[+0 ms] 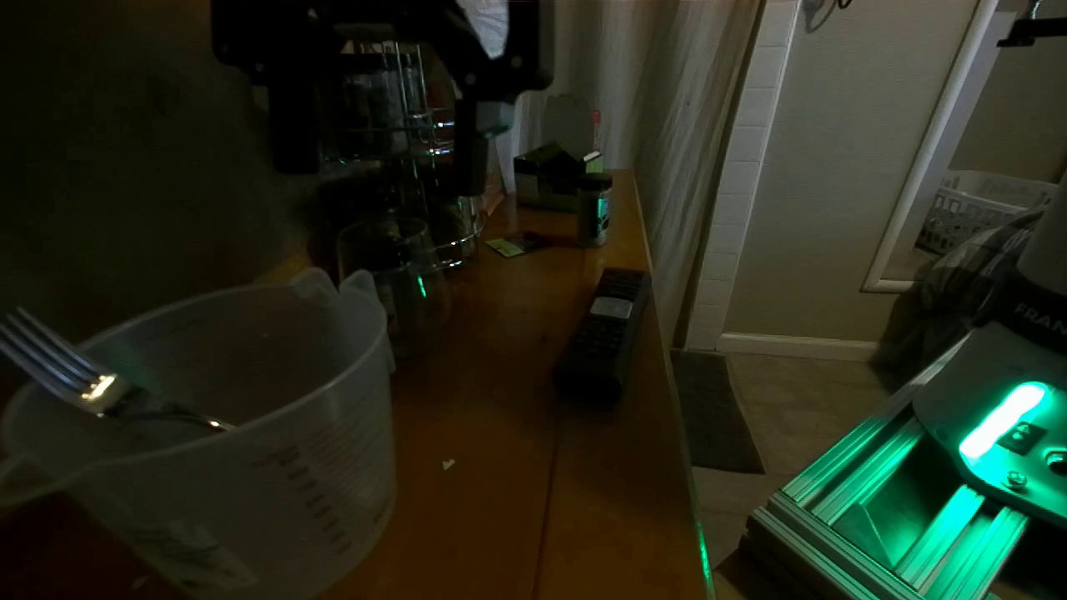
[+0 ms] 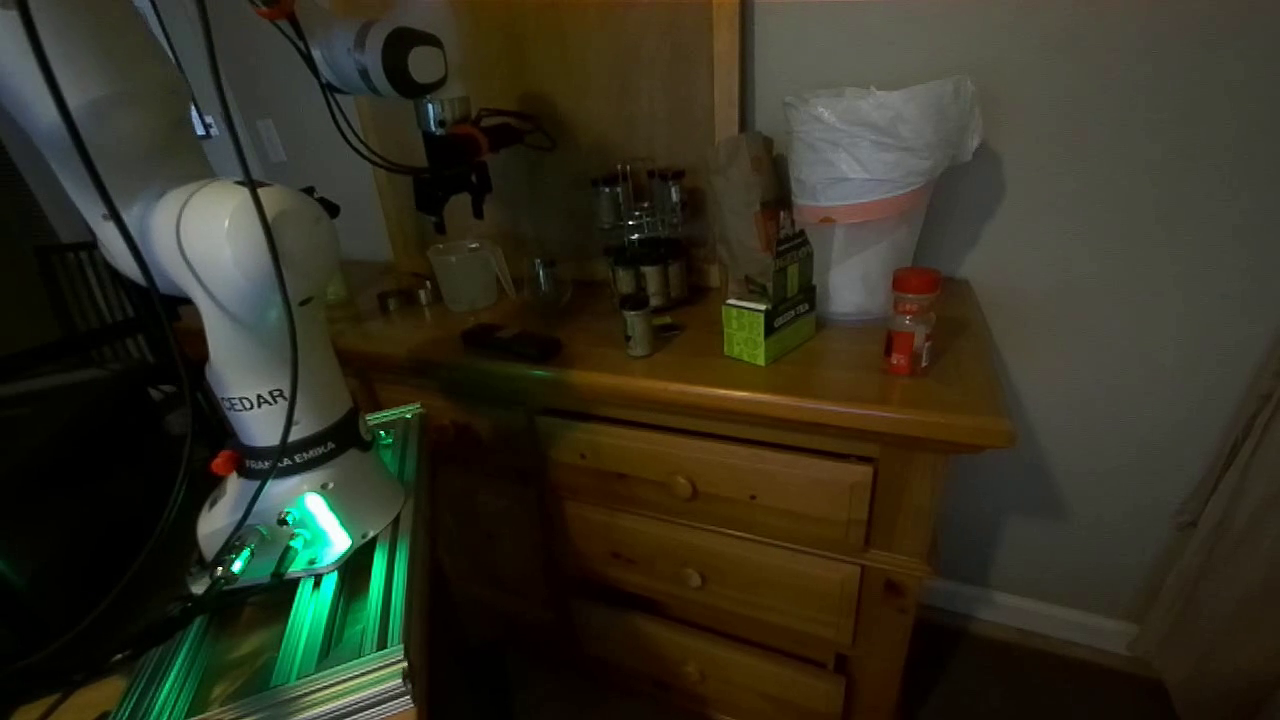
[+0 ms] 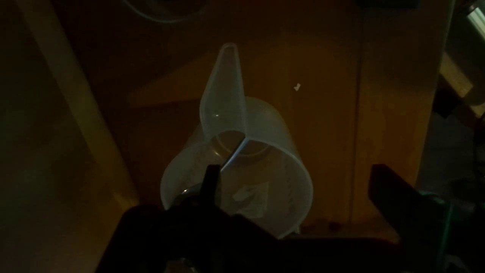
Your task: Pour out the fork from the jar
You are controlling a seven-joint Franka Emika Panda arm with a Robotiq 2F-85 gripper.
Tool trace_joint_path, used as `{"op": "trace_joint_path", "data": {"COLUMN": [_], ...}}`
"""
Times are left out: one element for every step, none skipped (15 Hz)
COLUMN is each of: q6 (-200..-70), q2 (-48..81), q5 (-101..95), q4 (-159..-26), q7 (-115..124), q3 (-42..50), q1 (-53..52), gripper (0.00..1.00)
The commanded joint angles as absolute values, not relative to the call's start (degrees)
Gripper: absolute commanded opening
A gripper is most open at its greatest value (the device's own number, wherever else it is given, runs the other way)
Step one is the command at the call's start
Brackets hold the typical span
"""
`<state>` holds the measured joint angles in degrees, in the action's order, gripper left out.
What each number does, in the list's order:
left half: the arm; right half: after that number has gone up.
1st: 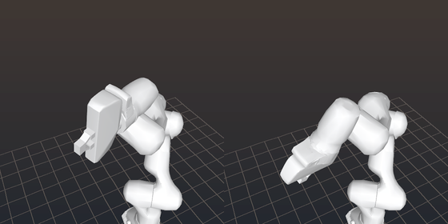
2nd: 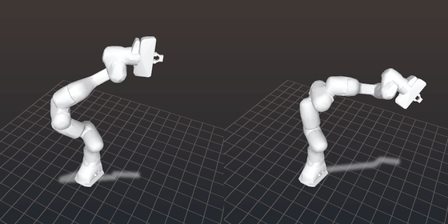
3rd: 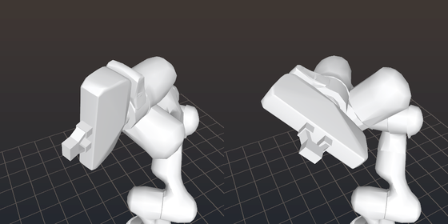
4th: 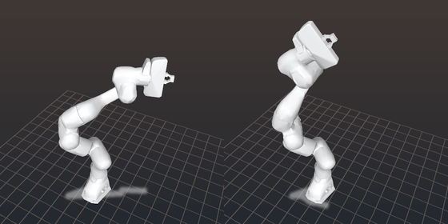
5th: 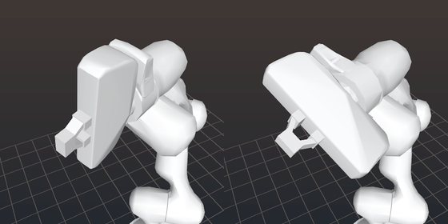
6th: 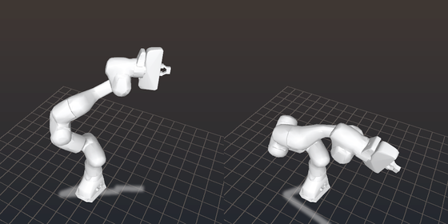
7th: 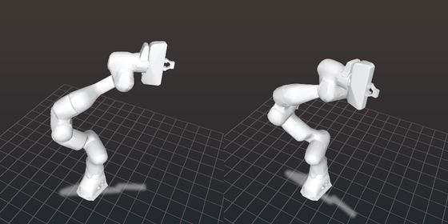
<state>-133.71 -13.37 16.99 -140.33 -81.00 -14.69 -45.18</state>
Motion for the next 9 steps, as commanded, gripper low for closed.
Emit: {"op": "trace_joint_path", "data": {"q6": [-135.9, -135.8, -135.6, -135.3, -135.3, -135.3, -135.3, -135.4, -135.6], "q2": [-8.0, -6.9, -6.0, -5.1, -4.2, -3.4, -2.7, -2.2, -1.5], "q5": [14.6, 14.5, 14.4, 14.0, 13.2, 12.2, 11.6, 10.4, 8.9], "q4": [-136.4, -135.8, -135.2, -134.6, -134.2, -133.7, -133.4, -133.1, -132.8], "q7": [-82.5, -83.2, -83.8, -84.2, -84.3, -84.4, -84.5, -84.1, -83.6], "q3": [-16.1, -16.3, -16.6, -17.0, -17.6, -18.1, -18.6, -19.2, -19.7], "q1": [-43.2, -42.8, -42.5, -42.2, -41.7, -41.2, -40.8, -40.4, -39.9], "gripper": [1.0, 1.0, 1.0, 1.0, 1.0, 0.98, 0.96, 0.96, 0.91]}}
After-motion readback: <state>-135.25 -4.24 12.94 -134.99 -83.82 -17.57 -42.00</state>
